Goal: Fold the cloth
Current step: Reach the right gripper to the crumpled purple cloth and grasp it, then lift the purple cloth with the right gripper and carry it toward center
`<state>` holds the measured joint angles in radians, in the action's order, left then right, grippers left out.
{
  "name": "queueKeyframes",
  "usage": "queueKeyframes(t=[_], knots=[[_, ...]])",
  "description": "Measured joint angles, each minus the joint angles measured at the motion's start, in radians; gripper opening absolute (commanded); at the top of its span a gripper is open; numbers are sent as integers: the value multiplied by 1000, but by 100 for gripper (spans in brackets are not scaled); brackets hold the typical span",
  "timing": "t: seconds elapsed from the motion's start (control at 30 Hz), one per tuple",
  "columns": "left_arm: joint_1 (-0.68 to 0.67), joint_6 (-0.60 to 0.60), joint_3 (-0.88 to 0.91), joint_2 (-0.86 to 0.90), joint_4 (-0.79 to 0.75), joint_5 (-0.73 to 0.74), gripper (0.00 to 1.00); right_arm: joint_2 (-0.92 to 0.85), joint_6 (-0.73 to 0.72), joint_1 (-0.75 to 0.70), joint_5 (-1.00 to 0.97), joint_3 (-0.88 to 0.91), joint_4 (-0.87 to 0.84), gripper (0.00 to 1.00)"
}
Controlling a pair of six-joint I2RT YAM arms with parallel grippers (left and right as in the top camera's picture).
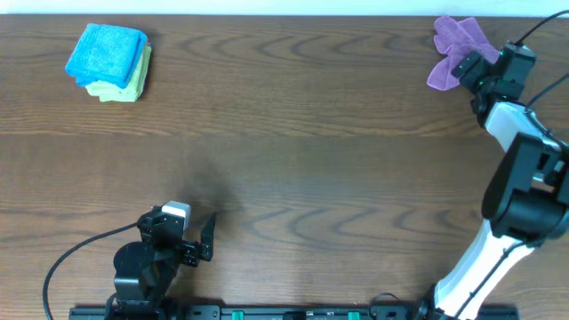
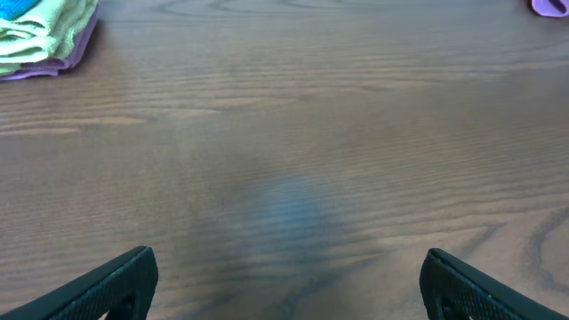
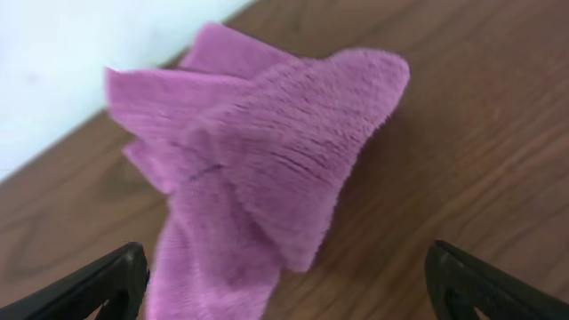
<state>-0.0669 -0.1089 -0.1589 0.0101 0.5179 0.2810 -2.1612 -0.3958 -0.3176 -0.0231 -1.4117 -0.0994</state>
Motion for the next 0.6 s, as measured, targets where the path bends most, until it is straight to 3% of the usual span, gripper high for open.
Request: queueKeyframes(t=[0.1,0.2,0.23,0.33,0.43,0.6], knots=[[0,0,0,0,0,0,95,-52,5,-4,-3,-25,-21,95],[0,0,0,0,0,0,96,-87,13,-4,-3,-43,-58,84],[0,0,0,0,0,0,95,-93,13,-4,-3,-48,-67,74],[0,0,0,0,0,0,96,-108,21,-4,-6,-58,-81,31],[0,0,0,0,0,0,95,-123,15,-4,-11,-63,-85,1],[0,0,0,0,0,0,95,-134,18,-4,-7,-63,-76,1]])
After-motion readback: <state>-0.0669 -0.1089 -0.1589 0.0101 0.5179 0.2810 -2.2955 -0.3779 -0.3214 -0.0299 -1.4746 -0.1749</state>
